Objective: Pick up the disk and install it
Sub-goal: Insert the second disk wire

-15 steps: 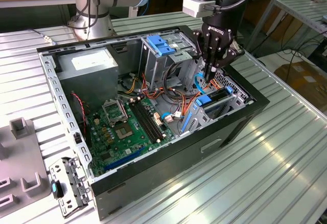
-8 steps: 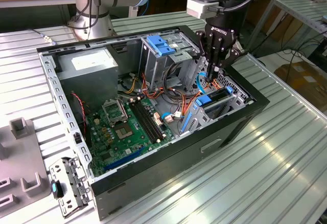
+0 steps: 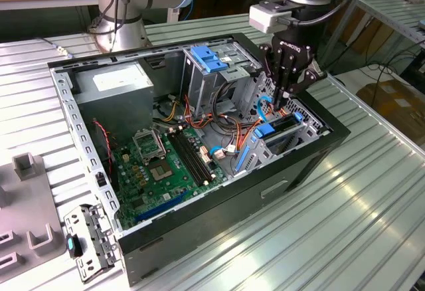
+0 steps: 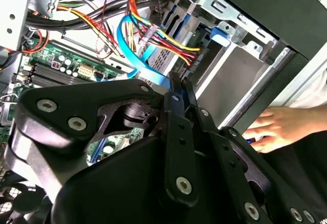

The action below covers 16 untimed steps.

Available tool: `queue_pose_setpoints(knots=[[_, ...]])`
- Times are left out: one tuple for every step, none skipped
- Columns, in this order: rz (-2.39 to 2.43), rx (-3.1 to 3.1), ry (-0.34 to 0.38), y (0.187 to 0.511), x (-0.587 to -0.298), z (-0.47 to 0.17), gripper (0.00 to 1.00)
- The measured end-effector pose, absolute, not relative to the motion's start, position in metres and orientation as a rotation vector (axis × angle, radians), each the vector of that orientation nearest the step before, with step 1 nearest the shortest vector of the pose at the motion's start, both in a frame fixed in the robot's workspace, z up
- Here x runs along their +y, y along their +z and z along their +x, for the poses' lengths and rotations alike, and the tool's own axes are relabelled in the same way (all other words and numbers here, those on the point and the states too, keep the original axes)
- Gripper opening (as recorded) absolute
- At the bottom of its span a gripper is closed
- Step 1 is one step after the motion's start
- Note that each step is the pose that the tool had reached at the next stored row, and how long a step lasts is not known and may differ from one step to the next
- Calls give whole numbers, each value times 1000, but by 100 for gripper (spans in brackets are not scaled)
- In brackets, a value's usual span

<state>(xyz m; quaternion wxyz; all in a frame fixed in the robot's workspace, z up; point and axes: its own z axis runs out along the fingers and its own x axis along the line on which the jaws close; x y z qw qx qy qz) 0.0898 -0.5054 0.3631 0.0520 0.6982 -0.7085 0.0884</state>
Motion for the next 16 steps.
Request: queue_pose_setpoints(knots=[[2126,-2157,267,363,-507,90,16],[2128,-2160,265,362,-509,90,16],[2130,-2163,263,362,-510,90,16],[2133,-2166,260,362,-512,90,16],[2136,-2169,258,362,-513,90,16],[2141,-2175,252,361,-515,90,16],[2146,-2181,245,361,-518,90,16],[2149,-2184,242,361,-519,90,16],[2153,-2190,236,360,-522,90,16],[2157,-2194,231,360,-524,90,16],[2160,-2198,225,360,-526,90,16],[2167,-2207,215,359,-529,90,16],[2174,-2214,207,359,-533,89,16],[2178,-2220,201,358,-534,89,16],[2187,-2230,188,358,-536,89,16],[2198,-2242,171,358,-538,88,16]])
